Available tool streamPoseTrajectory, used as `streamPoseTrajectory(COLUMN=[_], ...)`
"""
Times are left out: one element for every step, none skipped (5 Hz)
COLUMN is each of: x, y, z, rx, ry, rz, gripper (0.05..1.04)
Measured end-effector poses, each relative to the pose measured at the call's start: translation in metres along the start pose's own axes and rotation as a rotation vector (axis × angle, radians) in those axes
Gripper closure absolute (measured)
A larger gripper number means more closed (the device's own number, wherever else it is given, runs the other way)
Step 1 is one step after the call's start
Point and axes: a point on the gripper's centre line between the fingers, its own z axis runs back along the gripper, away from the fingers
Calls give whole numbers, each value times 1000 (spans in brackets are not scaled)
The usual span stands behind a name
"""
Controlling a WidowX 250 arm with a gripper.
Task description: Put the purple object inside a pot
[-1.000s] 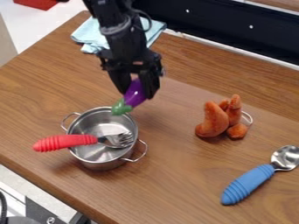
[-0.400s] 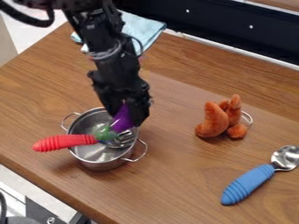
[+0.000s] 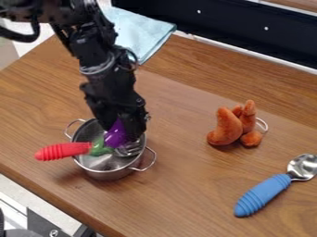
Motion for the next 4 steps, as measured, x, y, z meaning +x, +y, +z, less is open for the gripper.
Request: streamPoseTrajectory(x=[0,3,6,10], y=[-1,-1,-2,-1], z=[-1,0,5,11], rx=[17,13,-5,-27], ry=[9,12,20,20], rz=[18,50,59,86], gripper=[323,101,88,88])
